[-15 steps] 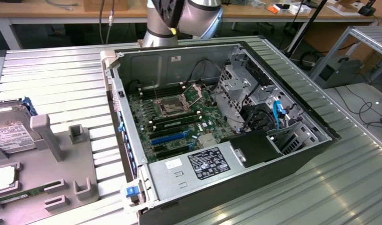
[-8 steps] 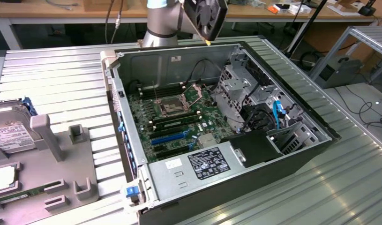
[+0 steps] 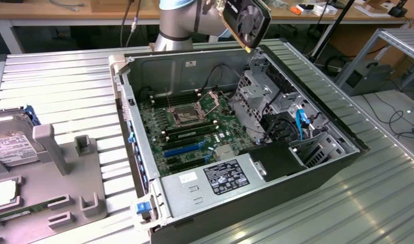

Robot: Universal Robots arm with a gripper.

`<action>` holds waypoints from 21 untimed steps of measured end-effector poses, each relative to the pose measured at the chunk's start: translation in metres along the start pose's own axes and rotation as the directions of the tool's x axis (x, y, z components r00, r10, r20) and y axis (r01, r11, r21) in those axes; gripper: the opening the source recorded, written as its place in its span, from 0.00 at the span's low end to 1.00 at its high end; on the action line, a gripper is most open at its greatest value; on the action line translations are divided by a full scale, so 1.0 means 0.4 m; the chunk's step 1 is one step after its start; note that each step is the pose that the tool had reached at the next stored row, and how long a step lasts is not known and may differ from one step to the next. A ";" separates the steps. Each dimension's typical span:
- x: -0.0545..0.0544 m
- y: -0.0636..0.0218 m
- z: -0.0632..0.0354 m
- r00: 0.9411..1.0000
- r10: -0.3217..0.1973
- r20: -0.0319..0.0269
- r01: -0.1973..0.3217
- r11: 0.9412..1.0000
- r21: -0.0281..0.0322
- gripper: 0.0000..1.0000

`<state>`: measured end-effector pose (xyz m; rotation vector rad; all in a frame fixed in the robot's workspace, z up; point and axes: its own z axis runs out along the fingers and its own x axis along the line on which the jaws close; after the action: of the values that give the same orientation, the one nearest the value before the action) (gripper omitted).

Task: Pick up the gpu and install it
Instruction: 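Pick up the gpu and move the gpu toward the slot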

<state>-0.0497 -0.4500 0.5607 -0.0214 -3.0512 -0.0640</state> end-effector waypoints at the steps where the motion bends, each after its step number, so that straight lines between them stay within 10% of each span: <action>1: -0.021 0.006 0.003 1.000 0.000 -0.002 0.000 1.000 0.000 0.27; 9: -0.123 0.060 0.052 1.000 0.000 -0.012 0.000 1.000 0.000 0.27; 12: -0.134 0.102 0.079 1.000 0.000 -0.012 0.000 1.000 0.000 0.27; 21: -0.148 0.107 0.134 1.000 0.001 -0.009 -0.001 1.000 0.005 0.27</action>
<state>0.0050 -0.4055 0.5038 -0.0216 -3.0420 -0.0569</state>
